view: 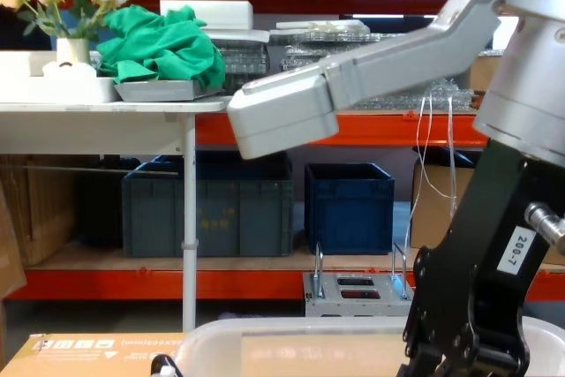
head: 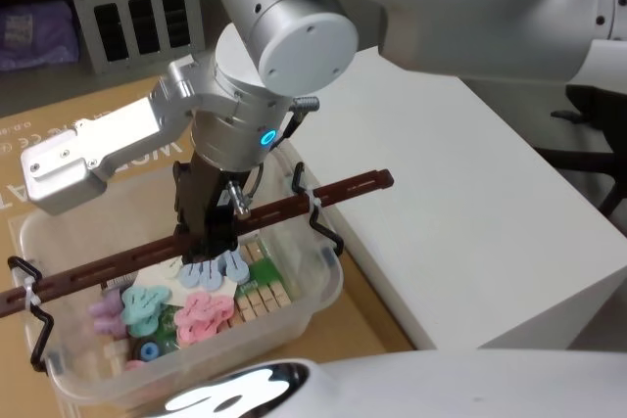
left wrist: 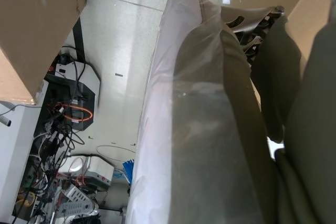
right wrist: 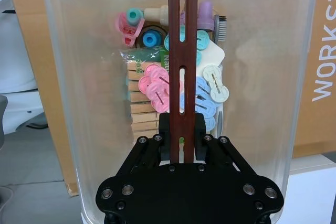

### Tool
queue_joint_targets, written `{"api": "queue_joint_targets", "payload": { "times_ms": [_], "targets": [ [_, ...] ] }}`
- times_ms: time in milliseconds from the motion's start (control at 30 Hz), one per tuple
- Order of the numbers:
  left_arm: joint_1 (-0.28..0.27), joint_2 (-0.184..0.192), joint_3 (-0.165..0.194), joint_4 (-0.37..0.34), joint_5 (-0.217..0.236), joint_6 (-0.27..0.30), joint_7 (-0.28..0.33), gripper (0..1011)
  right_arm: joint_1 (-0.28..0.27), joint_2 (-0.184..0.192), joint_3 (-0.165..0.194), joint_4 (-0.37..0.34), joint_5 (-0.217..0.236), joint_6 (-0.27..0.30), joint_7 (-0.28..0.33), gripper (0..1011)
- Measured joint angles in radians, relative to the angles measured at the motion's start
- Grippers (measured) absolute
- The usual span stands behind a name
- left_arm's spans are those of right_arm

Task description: Use one hand to grasp the basket and place it at the designated location.

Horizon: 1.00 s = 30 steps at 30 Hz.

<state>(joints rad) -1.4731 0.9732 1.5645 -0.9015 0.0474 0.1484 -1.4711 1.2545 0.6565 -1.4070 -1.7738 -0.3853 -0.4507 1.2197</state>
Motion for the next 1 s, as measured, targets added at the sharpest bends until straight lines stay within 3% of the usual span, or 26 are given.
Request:
{"api": "queue_joint_targets", "payload": {
  "times_ms": [1000],
  "targets": [
    [0.0, 0.0, 0.0, 0.0, 0.0, 0.0, 0.0, 0, -0.008, -0.015, -0.032, 0.024, -0.019, -0.012, -0.01, 237]
  ]
}}
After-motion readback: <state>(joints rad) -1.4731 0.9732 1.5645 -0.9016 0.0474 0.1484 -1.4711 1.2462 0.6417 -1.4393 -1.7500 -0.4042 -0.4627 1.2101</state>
